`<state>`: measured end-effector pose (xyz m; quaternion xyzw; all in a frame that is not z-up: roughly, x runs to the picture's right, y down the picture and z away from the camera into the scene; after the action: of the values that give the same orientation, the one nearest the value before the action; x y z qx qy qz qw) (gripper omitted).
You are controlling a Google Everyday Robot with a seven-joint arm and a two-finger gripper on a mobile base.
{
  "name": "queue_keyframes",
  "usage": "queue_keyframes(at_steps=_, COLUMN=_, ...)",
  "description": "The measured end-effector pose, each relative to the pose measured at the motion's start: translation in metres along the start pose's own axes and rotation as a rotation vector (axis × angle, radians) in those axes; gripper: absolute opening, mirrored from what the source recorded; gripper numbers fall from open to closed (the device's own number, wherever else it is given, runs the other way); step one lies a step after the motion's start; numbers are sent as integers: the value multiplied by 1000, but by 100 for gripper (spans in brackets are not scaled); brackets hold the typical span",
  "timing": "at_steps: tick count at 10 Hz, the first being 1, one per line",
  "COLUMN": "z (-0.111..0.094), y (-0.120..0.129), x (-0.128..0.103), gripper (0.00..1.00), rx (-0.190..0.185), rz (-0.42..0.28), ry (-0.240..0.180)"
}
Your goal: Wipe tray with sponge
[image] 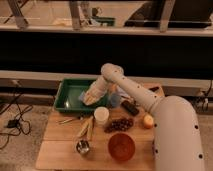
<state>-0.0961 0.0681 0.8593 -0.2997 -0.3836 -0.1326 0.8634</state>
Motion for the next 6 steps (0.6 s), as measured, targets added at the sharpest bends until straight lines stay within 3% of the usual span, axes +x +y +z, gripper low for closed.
queue_keyframes(at_steps=6, z=-19, y=14, x=38, gripper=9, rx=6, rz=112, ry=82)
